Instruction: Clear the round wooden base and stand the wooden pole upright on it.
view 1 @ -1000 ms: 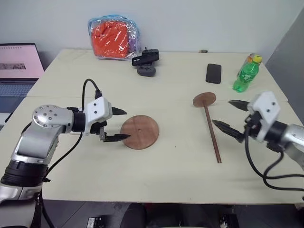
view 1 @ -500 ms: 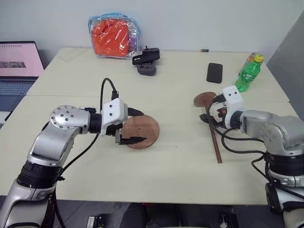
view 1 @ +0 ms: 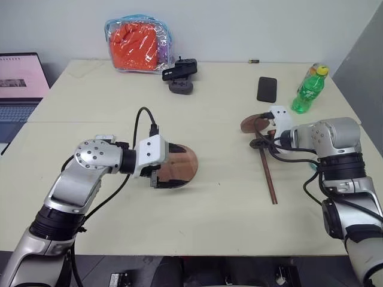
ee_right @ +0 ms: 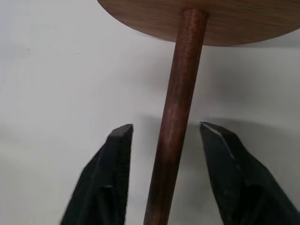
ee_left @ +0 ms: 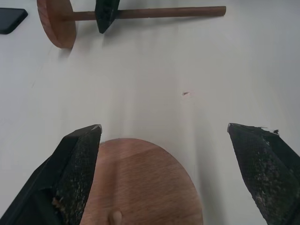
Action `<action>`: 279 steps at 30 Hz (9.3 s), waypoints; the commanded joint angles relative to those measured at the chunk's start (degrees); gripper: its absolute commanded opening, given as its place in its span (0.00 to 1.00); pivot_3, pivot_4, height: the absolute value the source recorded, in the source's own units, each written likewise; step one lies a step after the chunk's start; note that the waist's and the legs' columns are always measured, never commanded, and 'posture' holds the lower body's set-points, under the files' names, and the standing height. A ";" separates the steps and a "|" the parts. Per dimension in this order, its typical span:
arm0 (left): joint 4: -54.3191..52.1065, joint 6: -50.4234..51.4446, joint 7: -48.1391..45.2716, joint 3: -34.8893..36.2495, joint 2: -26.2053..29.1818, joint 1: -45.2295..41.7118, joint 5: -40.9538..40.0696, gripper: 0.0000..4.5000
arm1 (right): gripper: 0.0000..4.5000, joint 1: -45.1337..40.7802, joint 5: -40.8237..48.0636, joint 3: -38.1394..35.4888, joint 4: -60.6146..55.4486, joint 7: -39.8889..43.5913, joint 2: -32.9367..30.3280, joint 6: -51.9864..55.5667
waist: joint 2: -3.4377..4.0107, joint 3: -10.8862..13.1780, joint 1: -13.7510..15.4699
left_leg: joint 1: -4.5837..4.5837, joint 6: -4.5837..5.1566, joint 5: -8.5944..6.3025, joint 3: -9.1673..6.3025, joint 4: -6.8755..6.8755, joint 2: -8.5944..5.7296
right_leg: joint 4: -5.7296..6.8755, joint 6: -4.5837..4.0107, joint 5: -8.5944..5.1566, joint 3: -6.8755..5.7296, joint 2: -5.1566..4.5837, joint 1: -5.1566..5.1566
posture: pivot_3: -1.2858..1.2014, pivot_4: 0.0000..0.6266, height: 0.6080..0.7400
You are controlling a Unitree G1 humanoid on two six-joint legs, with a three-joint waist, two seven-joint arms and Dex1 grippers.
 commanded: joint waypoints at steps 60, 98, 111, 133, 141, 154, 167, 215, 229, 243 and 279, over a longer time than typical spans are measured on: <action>-3.48 5.92 6.44 26.62 8.14 26.32 -8.77 1.00 | 0.05 11.16 -9.78 15.53 3.64 15.50 44.71 -100.42 | 0.02 -0.04 -1.31 | 0.04 -0.14 0.10 -0.37 -0.10 0.11 | 0.12 -0.01 -0.01 -0.13 -0.24 -0.04 | 0.52 0.24 1.00; -3.78 4.97 8.27 26.93 6.73 27.29 -9.06 1.00 | 0.05 -3.05 1.43 9.89 1.05 18.47 42.21 -81.13 | 0.04 -0.03 -1.33 | 0.04 -0.13 0.10 -0.45 -0.18 0.15 | 0.06 -0.01 -0.01 -0.10 -0.34 -0.06 | 0.52 0.24 1.00; -1.76 2.32 5.89 26.85 8.05 27.43 -8.62 1.00 | 0.05 8.70 0.74 16.60 -6.44 23.46 41.38 -81.63 | 0.04 -0.03 -1.33 | 0.05 -0.13 0.10 -0.49 -0.16 0.15 | 0.12 -0.01 -0.01 -0.14 -0.35 -0.07 | 0.52 0.24 1.00; -1.02 1.63 7.08 24.31 7.19 25.12 -8.47 1.00 | 0.05 10.53 -4.63 15.45 2.30 22.80 40.62 -91.82 | 0.03 -0.03 -1.33 | 0.05 -0.14 0.10 -0.47 -0.16 0.12 | 0.12 -0.01 -0.01 -0.14 -0.34 -0.07 | 0.52 0.24 1.00; -1.03 1.62 7.03 24.01 7.32 24.76 -8.46 1.00 | 0.05 10.32 -5.68 15.00 5.87 22.57 41.32 -94.86 | 0.03 -0.03 -1.35 | 0.06 -0.14 0.10 -0.46 -0.16 0.12 | 0.12 -0.01 -0.01 -0.14 -0.34 -0.06 | 0.52 0.24 1.00; -1.77 2.21 7.05 24.31 7.54 25.01 -8.77 1.00 | 0.05 9.93 -6.45 15.23 8.66 21.92 42.36 -97.17 | 0.03 -0.04 -1.34 | 0.06 -0.14 0.10 -0.46 -0.15 0.12 | 0.12 -0.01 -0.01 -0.14 -0.34 -0.06 | 0.52 0.24 1.00; -1.99 2.82 7.06 24.03 7.62 24.49 -8.97 1.00 | 0.05 10.41 -7.49 17.19 10.01 21.82 43.49 -99.44 | 0.02 -0.04 -1.34 | 0.09 -0.14 0.10 -0.46 -0.15 0.12 | 0.12 -0.01 -0.01 -0.14 -0.34 -0.04 | 0.52 0.24 1.00; -3.07 5.98 7.53 24.58 7.28 23.77 -10.03 1.00 | 0.05 17.71 -12.79 20.05 12.94 18.83 37.04 -93.63 | 0.02 -0.86 -1.22 | 0.28 -0.13 0.10 -0.46 -0.17 0.11 | 0.12 -0.01 -0.01 -0.12 -0.35 0.12 | 0.52 0.24 1.00; -2.74 5.49 7.79 24.13 7.19 23.45 -9.59 1.00 | 0.05 19.94 -15.67 22.41 4.38 19.09 36.07 -90.64 | 0.23 -1.29 -1.26 | 0.44 -0.12 0.09 -0.46 -0.23 0.06 | 0.03 0.00 -0.01 -0.10 -0.33 0.30 | 0.52 0.24 1.00; -2.34 4.96 7.69 23.84 7.20 23.21 -9.11 1.00 | 0.64 19.95 -14.08 20.41 0.07 21.18 37.47 -82.85 | 0.26 -1.20 -1.36 | 0.21 -0.12 0.09 -0.49 -0.24 0.08 | 0.06 -0.02 -0.02 -0.07 -0.13 0.04 | 0.52 0.24 1.00; -2.27 10.04 12.12 24.16 10.52 19.86 -6.67 1.00 | 0.93 26.09 -5.86 6.15 -38.26 38.06 -4.83 -50.81 | 0.34 -1.06 -0.89 | 0.12 -0.11 0.08 -0.50 -0.22 0.01 | -0.04 -0.01 -0.02 -0.10 -0.21 0.07 | 0.52 0.24 1.00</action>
